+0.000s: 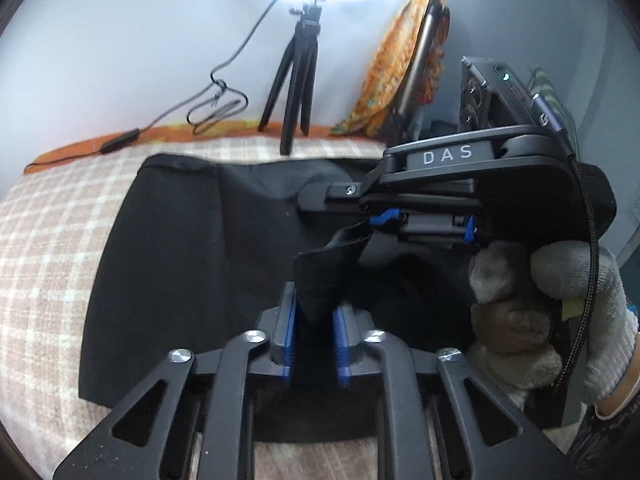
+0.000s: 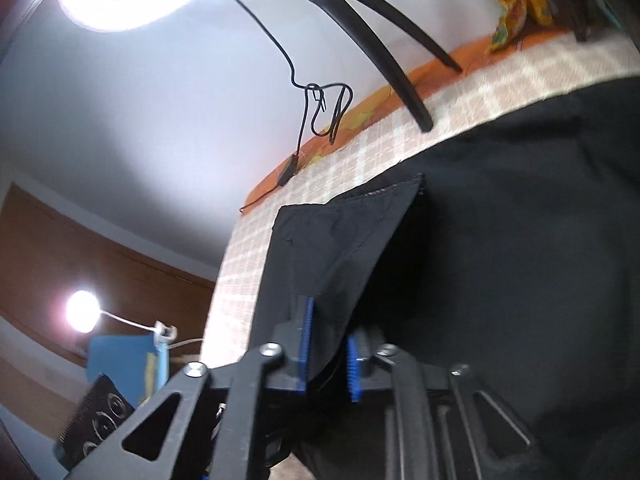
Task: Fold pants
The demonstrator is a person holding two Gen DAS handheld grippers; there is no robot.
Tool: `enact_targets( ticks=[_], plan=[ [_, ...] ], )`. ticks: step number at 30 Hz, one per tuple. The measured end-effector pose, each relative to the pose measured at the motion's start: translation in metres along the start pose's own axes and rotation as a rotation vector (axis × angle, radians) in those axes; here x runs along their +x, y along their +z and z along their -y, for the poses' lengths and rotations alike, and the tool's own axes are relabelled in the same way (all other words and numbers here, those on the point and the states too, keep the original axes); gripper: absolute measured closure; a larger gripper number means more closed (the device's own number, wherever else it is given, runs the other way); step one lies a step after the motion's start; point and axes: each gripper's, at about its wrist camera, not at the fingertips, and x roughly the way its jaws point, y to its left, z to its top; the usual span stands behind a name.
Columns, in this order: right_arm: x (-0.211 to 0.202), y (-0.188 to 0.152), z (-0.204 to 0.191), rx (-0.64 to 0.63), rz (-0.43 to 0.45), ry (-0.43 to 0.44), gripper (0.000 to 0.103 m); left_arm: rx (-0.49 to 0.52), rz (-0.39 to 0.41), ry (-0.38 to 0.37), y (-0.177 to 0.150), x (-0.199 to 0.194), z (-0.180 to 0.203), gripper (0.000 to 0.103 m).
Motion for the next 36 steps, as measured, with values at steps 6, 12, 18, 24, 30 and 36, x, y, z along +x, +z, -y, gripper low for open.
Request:
enact_targets(
  ticks=[6,12,18,24,30,36],
  plan=[
    [-0.007,0.007,-0.01,-0.119,0.018,-0.079,0.099,0.038,-0.019,0.02,-0.003,-0.036,0.002,0.055],
    [-0.023,0.016,-0.012,-0.213,0.058,-0.117,0.101,-0.015,0.048,0.101,-0.008,-0.064,-0.029,0.054],
    [-0.049,0.02,0.006,-0.213,0.089,-0.146,0.101,-0.064,-0.001,0.177,-0.021,-0.04,-0.059,0.054],
    [-0.07,0.016,0.035,-0.165,0.098,-0.18,0.101,-0.03,-0.01,0.169,-0.017,-0.026,-0.049,0.054],
    [-0.106,0.025,0.046,-0.15,0.151,-0.207,0.101,0.006,0.016,0.148,-0.01,-0.029,-0.031,0.054],
    [-0.15,0.03,0.066,-0.119,0.206,-0.241,0.103,0.041,0.012,0.141,-0.01,-0.022,-0.015,0.054]
  ],
)
